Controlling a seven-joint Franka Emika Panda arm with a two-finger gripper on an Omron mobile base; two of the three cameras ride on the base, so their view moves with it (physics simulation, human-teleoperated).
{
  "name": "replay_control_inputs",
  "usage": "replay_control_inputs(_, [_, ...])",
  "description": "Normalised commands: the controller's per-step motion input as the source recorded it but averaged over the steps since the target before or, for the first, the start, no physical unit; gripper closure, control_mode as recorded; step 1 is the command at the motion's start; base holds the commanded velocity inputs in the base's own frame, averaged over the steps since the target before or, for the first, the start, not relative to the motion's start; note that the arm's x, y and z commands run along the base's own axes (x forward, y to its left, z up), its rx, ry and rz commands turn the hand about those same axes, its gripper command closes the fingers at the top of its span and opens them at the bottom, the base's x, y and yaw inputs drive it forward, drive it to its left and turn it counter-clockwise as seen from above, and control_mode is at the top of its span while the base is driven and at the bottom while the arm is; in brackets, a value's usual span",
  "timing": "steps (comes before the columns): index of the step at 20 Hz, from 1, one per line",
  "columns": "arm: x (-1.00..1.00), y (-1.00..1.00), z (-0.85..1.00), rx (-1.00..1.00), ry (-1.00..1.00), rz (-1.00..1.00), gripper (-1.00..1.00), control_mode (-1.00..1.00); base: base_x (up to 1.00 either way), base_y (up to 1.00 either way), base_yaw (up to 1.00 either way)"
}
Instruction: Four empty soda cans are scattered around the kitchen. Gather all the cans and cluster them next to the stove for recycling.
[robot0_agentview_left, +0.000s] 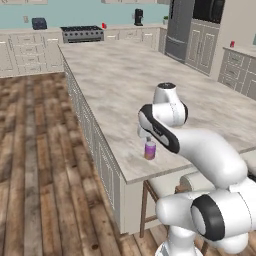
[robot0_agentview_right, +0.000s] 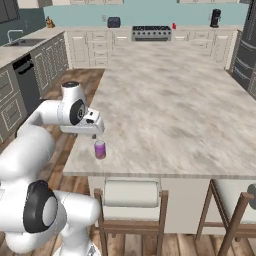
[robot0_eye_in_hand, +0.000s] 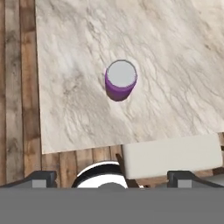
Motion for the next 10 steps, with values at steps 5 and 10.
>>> replay_control_inputs(5, [0.11, 0.00, -0.17, 0.00, 0.06, -0.01, -1.00, -1.00, 0.00, 0.00, 0.00])
replay_control_inputs(10, [0.09, 0.00, -0.22, 0.00, 0.00, 0.00, -1.00, -1.00, 0.00, 0.00, 0.00])
